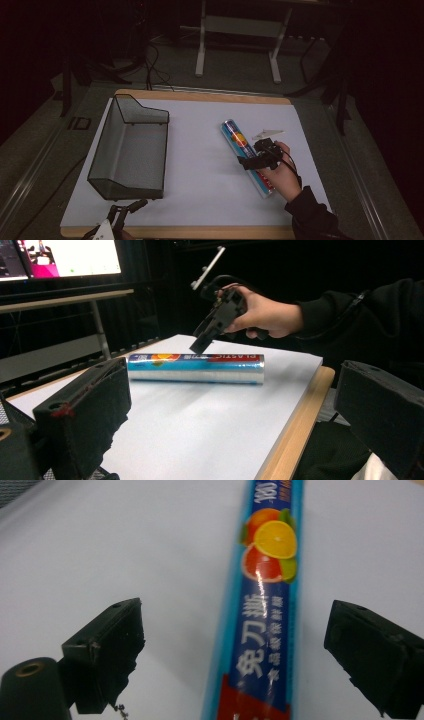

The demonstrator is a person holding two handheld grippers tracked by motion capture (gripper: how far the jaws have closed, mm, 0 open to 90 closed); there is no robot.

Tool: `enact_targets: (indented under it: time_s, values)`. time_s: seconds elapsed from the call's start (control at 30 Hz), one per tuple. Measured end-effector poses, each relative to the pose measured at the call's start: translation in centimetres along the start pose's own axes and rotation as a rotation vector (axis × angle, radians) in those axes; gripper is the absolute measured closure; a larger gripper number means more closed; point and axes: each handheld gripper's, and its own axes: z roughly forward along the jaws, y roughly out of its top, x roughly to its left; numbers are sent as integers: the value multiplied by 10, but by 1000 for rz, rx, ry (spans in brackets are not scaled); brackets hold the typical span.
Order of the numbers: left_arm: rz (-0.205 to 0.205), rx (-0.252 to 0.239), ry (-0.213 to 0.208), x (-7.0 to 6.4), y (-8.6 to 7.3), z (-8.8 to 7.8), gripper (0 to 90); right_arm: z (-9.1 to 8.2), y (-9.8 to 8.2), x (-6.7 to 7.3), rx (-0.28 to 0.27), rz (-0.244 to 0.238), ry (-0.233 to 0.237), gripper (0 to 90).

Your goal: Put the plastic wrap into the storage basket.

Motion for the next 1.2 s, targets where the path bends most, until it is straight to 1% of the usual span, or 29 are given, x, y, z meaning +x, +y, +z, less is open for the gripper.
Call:
enact_targets:
  time_s: [0.03,0.1,0.13,0.17,0.2,0.23,0.3,0.33,0.37,0.4,0.47,0.57,0.6,0.67,0.73,0.77,0.8,0.87,0.9,0.93,1.0,1.03,1.1,1.13,1.17,1.2]
  values:
    - [-2,0,-3,0,0,0,25,4,3,-2,28,2,3,90]
    - [-4,-3,-5,0,0,0,25,11,7,-5,60,10,-16,94]
    - [-3,-2,-6,0,0,0,25,14,9,-6,76,11,-16,94]
    - [-3,-2,-8,0,0,0,25,18,11,-9,83,23,-17,102]
    - [-3,-3,-8,0,0,0,25,21,13,-11,108,27,-13,117]
    - [-2,-2,-7,0,0,0,25,25,15,-12,139,37,1,117]
    - [-2,-1,-7,0,0,0,25,31,17,-16,175,64,7,117]
    - [-1,1,-8,0,0,0,25,36,18,-17,215,72,8,117]
    - [0,1,-8,0,0,0,25,39,19,-19,233,84,-5,118]
    - [0,0,-9,0,0,0,25,42,21,-19,252,85,-14,117]
    - [0,3,-11,0,0,0,25,46,24,-19,281,69,-33,119]
    - [-2,3,-13,1,0,0,25,52,29,-22,328,102,-17,122]
    - [-3,3,-14,1,-1,0,25,53,30,-23,337,108,-19,132]
    - [-4,3,-15,1,-1,0,25,60,31,-26,381,138,-10,132]
    - [-2,3,-14,1,-1,0,25,64,31,-28,405,149,-25,143]
    - [-2,5,-15,1,-1,0,25,68,31,-28,428,153,-26,143]
    - [-2,4,-14,1,-1,0,25,69,31,-28,431,155,-33,145]
    - [-4,6,-16,1,-1,0,25,72,32,-28,452,152,-30,145]
    - [-3,7,-15,1,-1,0,25,73,33,-27,457,151,-28,176]
    - [-3,8,-14,1,-1,0,25,74,33,-26,473,138,-26,198]
    - [-1,10,-15,1,-1,1,25,75,34,-25,480,137,-25,199]
    - [0,10,-15,1,-1,1,25,78,35,-24,509,124,-31,245]
    - [2,10,-14,1,-1,0,25,81,35,-26,518,134,-26,251]
    - [3,10,-14,1,-1,0,25,83,35,-25,532,137,-23,242]
    - [4,11,-12,0,-1,0,25,85,35,-26,533,136,-30,239]
    - [7,13,-11,0,-1,1,25,86,35,-25,547,136,-23,256]
